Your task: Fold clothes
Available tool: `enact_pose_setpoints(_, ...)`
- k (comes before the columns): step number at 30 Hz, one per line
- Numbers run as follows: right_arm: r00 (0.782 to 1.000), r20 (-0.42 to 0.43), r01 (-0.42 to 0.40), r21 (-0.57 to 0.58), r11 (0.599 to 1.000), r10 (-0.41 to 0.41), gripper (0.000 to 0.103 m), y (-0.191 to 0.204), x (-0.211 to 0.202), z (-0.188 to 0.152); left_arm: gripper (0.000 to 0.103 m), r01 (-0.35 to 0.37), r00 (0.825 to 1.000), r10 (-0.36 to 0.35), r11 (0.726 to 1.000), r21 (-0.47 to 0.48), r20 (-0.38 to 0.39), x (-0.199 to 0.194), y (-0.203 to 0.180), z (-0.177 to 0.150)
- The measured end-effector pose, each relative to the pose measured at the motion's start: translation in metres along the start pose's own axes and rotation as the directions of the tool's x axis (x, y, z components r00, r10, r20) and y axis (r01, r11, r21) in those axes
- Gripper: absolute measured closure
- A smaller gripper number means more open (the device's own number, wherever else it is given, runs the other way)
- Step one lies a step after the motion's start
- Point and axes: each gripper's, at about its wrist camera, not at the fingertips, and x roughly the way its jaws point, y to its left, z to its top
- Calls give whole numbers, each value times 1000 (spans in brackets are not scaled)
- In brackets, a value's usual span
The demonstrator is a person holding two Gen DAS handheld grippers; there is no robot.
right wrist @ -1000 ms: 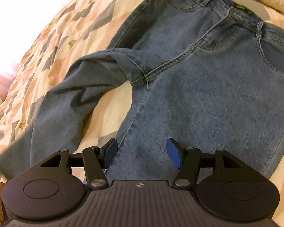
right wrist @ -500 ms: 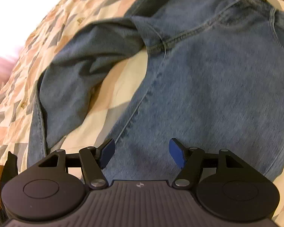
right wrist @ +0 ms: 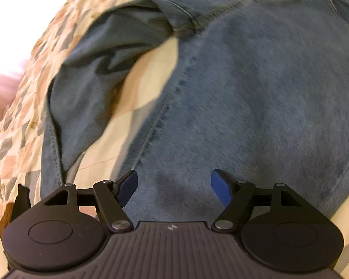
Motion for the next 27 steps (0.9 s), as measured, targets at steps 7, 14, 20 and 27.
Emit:
enact_pose_setpoints(7, 1000, 27, 10, -17, 1000, -10, 31, 3, -4, 6, 101, 222, 970, -242, 932, 286, 35, -55, -100, 49)
enact_pose_setpoints(14, 997, 79, -18, 6, 1000, 18, 31, 14, -19, 18, 101, 428, 834, -550, 603, 673, -38, -186, -220, 103)
enact_pose_setpoints(20, 997, 71, -17, 9, 1000, 16, 31, 14, -21, 15, 84, 120, 979, -203, 664, 738, 23, -158, -158, 102)
enact_pose_setpoints(27, 1000, 3, 30, 6, 1000, -30, 31, 3, -11, -5, 85, -351, 921, 378, 703, 619, 93, -55, -41, 104)
